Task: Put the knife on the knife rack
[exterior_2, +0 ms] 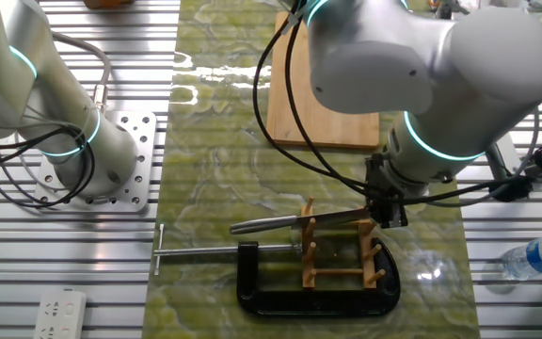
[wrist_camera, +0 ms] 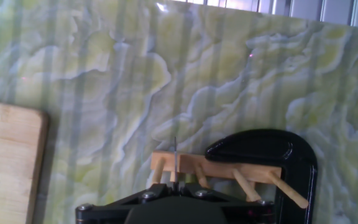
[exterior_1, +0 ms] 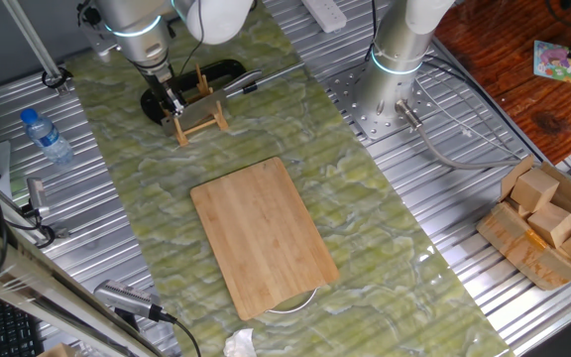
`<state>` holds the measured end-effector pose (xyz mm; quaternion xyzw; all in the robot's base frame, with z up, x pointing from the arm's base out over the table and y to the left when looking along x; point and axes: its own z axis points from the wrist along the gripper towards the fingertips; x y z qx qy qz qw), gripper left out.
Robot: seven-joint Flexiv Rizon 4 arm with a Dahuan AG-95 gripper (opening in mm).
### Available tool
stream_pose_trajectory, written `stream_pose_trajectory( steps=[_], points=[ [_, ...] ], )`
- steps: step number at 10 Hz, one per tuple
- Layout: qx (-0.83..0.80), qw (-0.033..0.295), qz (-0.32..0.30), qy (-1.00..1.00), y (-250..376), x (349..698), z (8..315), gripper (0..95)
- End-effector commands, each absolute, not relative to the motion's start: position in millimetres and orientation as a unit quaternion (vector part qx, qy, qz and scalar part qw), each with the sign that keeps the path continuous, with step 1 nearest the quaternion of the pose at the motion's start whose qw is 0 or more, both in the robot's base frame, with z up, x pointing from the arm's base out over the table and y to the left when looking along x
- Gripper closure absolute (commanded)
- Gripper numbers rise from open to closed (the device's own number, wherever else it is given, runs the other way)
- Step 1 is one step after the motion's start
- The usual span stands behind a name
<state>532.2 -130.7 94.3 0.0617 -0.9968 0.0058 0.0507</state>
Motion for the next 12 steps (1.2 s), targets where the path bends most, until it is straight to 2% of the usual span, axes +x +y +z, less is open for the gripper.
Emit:
stream_pose_trajectory(
  steps=[1,8,12],
  points=[
    [0.061,0.058,0.005,-0.996,-130.1,533.8,93.0,95.0],
    [0.066,0.07,0.005,-0.995,-126.3,535.8,89.8,95.0],
    [0.066,0.061,0.007,-0.996,-126.3,535.8,89.8,95.0]
  ],
)
